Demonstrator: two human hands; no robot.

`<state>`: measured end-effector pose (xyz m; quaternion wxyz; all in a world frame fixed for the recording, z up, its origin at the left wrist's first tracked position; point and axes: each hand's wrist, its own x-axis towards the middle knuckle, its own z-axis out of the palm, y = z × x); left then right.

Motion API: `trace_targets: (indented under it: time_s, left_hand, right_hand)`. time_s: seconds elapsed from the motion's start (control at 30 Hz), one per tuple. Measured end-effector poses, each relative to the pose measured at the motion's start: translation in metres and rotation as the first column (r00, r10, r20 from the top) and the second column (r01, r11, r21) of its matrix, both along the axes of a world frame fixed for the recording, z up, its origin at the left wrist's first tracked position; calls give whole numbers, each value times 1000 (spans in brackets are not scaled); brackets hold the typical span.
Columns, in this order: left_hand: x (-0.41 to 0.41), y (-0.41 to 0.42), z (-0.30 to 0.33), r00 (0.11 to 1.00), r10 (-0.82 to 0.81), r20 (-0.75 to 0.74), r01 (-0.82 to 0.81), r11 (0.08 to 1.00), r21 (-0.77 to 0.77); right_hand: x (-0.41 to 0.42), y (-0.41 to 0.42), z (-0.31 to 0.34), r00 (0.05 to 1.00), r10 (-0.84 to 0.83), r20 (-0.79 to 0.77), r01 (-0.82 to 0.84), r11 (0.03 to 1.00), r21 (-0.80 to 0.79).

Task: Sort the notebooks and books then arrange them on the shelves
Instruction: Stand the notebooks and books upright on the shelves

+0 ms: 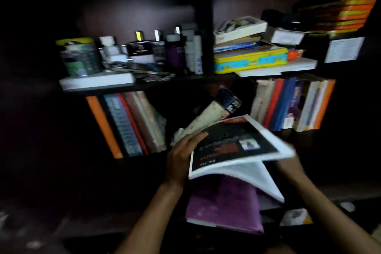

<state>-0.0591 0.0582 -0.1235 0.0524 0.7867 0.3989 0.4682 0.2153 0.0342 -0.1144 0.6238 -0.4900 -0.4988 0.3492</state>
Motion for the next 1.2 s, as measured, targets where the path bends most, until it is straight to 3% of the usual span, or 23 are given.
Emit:
trace_targets:
  time_s: [0.1,0.13,0.27,0.33,0.43,0.57,0.67,0.73,0.83,0.93,1.1,1.2]
  left_hand:
    - [-41,-41,4,952,265,152,-252,963,-100]
    - [-48,-51,3,920,338,199,-293,929,-225]
    - [-84,-83,-2,852,486,194,-468,874,-135]
    - [-94,-87,-6,799,542,261,-511,840,-181]
    - [-101,-83,-7,756,581,302,-525,813,-251]
    - [-105,-73,-14,796,588,143,-456,737,-498]
    - [-110,-66,-21,752,645,136,-485,681,-549]
    - [-114,-65,-25,676,717,171,-518,627,-582]
    - [-116,-66,-27,595,777,206,-573,590,-569]
    - [-115,-65,-30,637,751,172,-603,625,-497]
    - [-116,-61,-33,623,770,141,-638,603,-479]
    - [-115,-60,-33,642,749,164,-626,636,-452]
  right_hand:
    - [-24,5,13,948,79,307,-96,995,40]
    - [-37,9,18,909,131,395,-155,987,30]
    - [-114,11,37,616,304,727,-393,918,-51]
    - [-146,12,41,575,337,746,-438,896,-67]
    - [-175,23,40,593,317,740,-378,921,-91]
    - [-190,44,41,791,218,572,-172,976,-134]
    - [-189,56,37,839,193,509,-174,981,-86]
    - [-192,58,37,803,210,558,-237,971,-24]
    - [-209,72,35,655,259,709,-368,930,0]
    - [-230,91,31,518,256,816,-424,905,-15]
    - [-238,112,30,618,221,754,-357,934,19]
    - [-238,126,15,610,148,779,-306,950,59]
